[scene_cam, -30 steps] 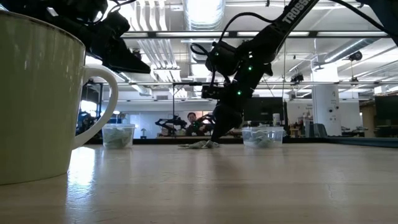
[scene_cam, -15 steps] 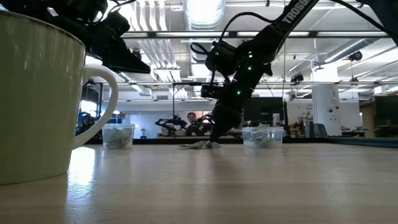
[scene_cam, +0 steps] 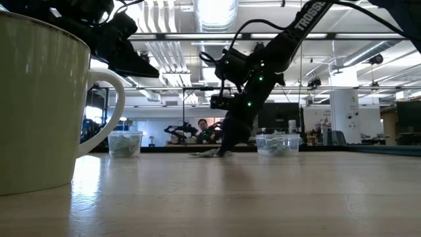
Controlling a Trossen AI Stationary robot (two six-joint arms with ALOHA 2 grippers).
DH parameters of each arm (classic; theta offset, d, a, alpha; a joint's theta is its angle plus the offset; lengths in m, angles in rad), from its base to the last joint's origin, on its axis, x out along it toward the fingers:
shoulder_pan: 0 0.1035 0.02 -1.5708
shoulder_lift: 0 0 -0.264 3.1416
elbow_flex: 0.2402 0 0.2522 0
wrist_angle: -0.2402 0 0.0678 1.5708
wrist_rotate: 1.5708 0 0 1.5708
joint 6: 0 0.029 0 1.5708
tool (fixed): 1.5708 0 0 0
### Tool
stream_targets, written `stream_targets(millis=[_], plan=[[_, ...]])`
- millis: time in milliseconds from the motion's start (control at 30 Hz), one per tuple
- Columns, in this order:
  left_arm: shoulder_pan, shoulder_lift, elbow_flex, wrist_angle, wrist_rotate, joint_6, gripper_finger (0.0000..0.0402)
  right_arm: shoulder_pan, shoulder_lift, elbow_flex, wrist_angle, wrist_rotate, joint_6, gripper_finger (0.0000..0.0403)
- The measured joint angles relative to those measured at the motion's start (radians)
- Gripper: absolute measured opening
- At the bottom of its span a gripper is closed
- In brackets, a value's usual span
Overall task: Pick and place items into bin
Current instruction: Put the green stevia packet into the rectangular transparent bin
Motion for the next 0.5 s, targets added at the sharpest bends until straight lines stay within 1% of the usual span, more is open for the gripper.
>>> stream_targets(millis=[267,500], plan=[[0.0,0.0,0.0,0.0,0.0,0.004,0.0135,0.001,-0.003,0.005,0.002,-0.001,-0.012,0.0017],[0.0,0.0,0.0,0.0,0.0,0.004,0.0135,0.002,-0.007,0.005,-0.002,-0.001,-0.012,0.0009]])
